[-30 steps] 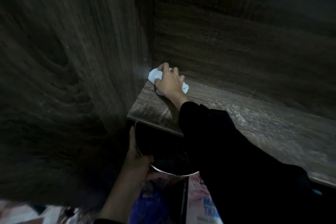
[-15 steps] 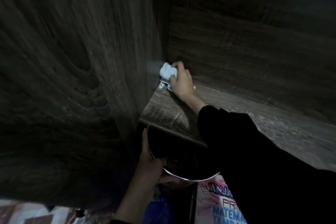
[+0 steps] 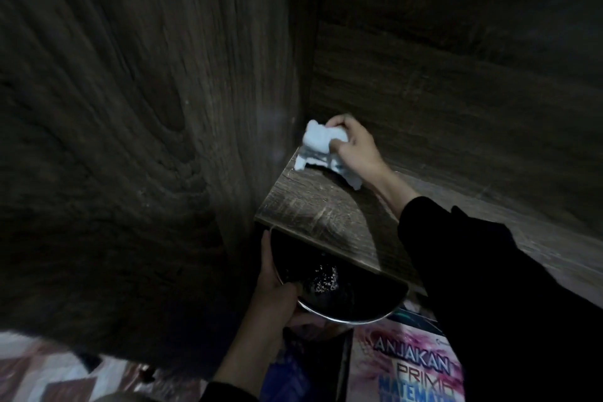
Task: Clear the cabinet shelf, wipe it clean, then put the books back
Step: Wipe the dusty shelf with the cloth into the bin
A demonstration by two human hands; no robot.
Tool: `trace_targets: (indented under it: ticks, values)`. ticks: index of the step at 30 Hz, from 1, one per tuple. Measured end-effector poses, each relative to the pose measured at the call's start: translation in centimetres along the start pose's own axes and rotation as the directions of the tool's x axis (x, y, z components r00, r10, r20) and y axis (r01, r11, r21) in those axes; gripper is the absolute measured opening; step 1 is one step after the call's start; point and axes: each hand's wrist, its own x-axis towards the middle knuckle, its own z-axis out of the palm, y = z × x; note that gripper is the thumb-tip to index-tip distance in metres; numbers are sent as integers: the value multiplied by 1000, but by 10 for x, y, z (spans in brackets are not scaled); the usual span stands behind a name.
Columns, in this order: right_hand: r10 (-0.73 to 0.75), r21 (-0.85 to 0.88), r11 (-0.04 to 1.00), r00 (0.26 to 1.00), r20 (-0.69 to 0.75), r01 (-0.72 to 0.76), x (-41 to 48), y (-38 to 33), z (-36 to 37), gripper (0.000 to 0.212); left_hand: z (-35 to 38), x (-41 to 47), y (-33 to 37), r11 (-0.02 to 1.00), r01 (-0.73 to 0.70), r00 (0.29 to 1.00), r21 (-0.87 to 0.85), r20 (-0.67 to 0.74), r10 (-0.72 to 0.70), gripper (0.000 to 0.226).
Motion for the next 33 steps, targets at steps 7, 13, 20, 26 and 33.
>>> trace_targets:
  ticks: [7,13,20,26,33]
  values:
    - [-52,-562,826,998,18,53,8,11,43,33,-4,4,-5,999,-35,999,1,-4,35,98]
    - [38,-496,867,988,152,43,3,5,37,27,-4,7,-5,1000,-30,999,-3,-20,30,101]
    - [-81,-436,844,879,471,312,-42,-1,19,65,-1,8,-6,996,-86,994,33,-63,88,102]
    - [-36,-260,933,784,619,248,-67,-4,-13,63,-1,1,-3,998,-61,996,31,-62,63,96]
    - [-13,-517,849,982,188,111,-45,22,-7,50,-2,2,-3,999,-46,996,24,-77,47,99]
